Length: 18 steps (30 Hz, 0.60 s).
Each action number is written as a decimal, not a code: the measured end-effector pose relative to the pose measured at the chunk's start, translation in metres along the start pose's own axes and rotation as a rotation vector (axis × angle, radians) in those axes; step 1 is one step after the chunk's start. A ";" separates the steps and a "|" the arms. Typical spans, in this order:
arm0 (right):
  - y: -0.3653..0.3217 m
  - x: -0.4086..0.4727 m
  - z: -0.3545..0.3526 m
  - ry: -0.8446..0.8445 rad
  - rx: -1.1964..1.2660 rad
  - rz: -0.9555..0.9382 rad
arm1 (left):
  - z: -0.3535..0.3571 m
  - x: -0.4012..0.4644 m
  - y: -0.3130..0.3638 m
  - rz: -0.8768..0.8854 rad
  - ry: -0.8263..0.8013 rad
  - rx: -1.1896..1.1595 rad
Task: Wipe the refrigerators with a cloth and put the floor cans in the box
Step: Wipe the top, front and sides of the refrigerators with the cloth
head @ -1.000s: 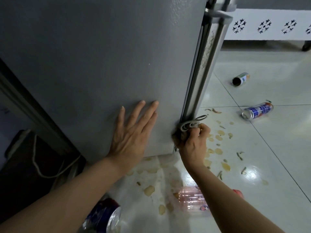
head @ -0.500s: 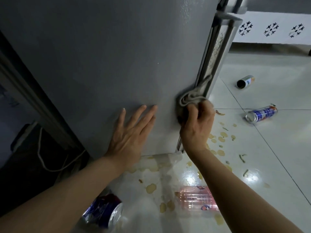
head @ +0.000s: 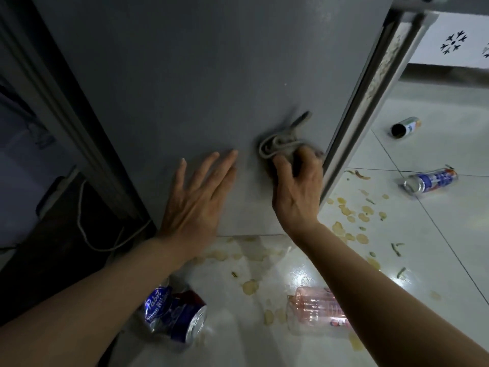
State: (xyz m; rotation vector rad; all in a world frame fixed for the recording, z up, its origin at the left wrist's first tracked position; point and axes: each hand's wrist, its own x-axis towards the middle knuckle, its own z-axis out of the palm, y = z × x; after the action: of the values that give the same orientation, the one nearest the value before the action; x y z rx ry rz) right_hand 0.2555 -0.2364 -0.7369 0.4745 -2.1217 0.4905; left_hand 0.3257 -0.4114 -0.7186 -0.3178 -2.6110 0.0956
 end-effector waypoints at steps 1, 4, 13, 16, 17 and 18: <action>0.000 -0.012 0.004 -0.068 -0.085 -0.123 | 0.000 -0.004 -0.004 -0.005 0.004 0.011; 0.003 -0.046 0.008 -0.357 -0.286 -0.508 | -0.002 -0.014 -0.014 -0.013 -0.026 0.050; -0.042 0.025 0.009 -0.003 -0.111 -0.291 | -0.015 -0.032 -0.049 -0.162 -0.075 -0.035; -0.045 0.002 0.022 -0.054 -0.160 -0.469 | -0.016 -0.039 -0.060 -0.162 -0.076 -0.078; -0.043 -0.009 0.025 -0.122 -0.198 -0.582 | -0.016 -0.041 -0.061 -0.159 -0.064 -0.103; -0.041 -0.019 0.027 -0.195 -0.241 -0.671 | -0.016 -0.043 -0.063 -0.171 -0.040 -0.137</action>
State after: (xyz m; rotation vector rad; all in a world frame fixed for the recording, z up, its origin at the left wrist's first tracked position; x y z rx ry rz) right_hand 0.2682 -0.2824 -0.7602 1.0676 -2.0068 -0.1994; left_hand 0.3570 -0.4824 -0.7170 -0.1392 -2.6781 -0.1371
